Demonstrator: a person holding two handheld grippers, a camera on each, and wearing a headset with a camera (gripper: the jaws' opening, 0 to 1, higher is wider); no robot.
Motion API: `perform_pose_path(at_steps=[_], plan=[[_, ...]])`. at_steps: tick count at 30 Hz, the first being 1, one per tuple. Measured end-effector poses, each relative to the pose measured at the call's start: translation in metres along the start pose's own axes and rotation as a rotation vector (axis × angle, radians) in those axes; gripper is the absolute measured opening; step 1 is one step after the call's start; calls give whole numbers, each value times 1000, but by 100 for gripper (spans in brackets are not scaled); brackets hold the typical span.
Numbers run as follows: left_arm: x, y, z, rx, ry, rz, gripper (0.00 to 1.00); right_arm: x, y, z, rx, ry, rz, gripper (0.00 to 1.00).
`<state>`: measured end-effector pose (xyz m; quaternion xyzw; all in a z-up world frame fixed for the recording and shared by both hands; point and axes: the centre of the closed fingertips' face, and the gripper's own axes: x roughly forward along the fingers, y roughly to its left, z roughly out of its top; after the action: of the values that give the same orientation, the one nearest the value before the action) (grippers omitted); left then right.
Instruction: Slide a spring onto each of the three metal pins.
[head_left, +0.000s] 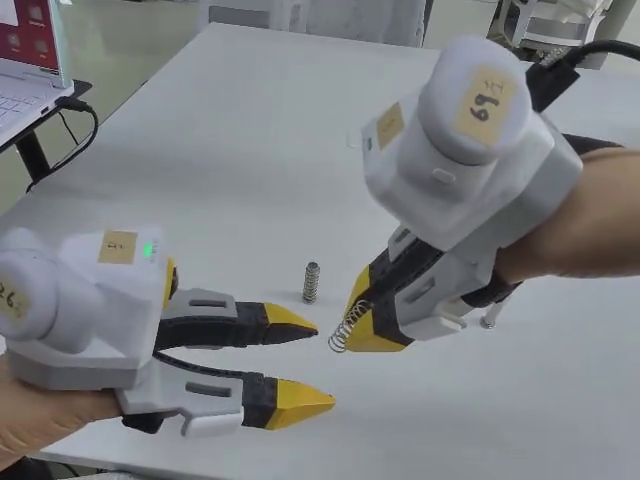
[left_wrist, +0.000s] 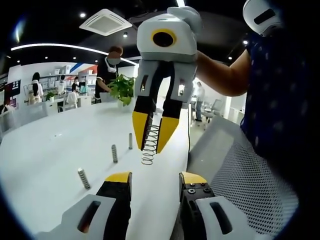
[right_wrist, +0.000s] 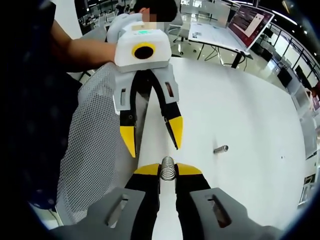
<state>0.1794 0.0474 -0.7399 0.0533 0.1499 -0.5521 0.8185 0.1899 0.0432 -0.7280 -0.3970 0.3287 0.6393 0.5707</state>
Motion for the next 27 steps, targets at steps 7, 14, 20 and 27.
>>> perform_pose_path(at_steps=[7,14,20,27], plan=[[-1,6,-5,-15,1,25,42,-10,-14,-15,34,12,-45,8],[-2,9,-9,-27,7,39,47,-23,-26,-31,78,16,-83,8],[-2,11,-12,-38,10,51,51,-33,-36,-48,119,30,-117,8],[-2,14,-14,-49,12,63,55,-46,-50,-69,166,53,-154,8]])
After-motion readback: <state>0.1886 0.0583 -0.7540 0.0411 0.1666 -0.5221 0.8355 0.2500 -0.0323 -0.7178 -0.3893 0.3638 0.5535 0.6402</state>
